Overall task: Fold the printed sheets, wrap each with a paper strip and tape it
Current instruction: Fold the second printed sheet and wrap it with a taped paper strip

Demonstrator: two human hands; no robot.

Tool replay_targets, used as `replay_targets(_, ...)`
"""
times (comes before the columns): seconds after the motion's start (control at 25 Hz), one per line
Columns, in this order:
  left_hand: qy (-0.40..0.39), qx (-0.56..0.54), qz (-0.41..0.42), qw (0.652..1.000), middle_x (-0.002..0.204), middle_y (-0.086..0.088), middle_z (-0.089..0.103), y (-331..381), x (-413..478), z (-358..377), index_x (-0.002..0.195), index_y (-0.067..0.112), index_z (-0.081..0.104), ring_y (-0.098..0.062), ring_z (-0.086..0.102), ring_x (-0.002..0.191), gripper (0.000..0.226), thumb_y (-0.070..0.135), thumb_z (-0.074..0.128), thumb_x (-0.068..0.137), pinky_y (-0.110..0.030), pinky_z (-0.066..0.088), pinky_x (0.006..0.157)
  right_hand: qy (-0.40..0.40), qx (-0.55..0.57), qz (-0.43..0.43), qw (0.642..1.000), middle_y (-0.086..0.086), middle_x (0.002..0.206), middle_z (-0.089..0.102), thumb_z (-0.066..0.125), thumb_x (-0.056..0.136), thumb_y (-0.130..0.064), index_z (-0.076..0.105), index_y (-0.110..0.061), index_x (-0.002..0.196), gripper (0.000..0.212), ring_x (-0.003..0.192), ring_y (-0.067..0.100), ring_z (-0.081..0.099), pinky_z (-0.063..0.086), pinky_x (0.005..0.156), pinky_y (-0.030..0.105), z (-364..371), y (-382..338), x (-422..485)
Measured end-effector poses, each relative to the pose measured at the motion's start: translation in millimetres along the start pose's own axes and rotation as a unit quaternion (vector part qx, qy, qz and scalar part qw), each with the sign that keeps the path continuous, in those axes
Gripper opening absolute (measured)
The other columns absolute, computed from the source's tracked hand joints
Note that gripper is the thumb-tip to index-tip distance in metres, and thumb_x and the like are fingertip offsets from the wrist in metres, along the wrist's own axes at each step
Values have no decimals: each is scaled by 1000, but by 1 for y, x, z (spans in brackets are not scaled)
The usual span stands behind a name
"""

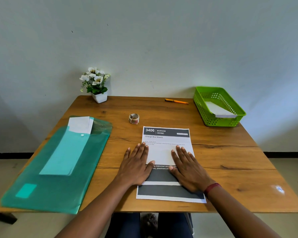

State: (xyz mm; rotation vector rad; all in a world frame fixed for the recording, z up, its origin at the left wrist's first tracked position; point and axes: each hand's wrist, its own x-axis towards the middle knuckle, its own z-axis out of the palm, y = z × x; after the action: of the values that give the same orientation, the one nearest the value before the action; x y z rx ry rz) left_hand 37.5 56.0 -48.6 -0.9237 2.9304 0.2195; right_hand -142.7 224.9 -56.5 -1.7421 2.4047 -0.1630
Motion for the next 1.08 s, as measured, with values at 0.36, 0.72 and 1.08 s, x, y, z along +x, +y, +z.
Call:
replay_targets(0.36, 27, -89, 26, 995, 159, 5, 29, -21, 13, -20, 155, 29, 25, -18, 24, 143, 89, 75, 50, 84, -43, 22, 108, 37, -6, 10, 999, 4, 160, 30, 40, 95, -64, 40, -30, 149, 63, 146, 22, 27, 28, 113, 37, -24, 15, 12)
replay_targets(0.72, 22, -85, 51, 995, 136, -2, 37, -9, 35, -39, 152, 27, 28, -24, 40, 125, 105, 58, 82, 68, -44, 44, 98, 10, 69, 20, 997, 10, 141, 41, 76, 73, -60, 34, -24, 152, 97, 130, 28, 39, 38, 105, 43, -45, 19, 35)
replay_targets(1.08, 119, -360, -12, 925, 116, 6, 58, -18, 14, -32, 128, 33, 52, -20, 60, 102, 78, 18, 93, 63, -26, 57, 77, 165, 170, 2, 972, 2, 107, 54, 88, 70, -30, 64, -16, 126, 62, 99, 23, 54, 43, 77, 30, -43, 18, 21)
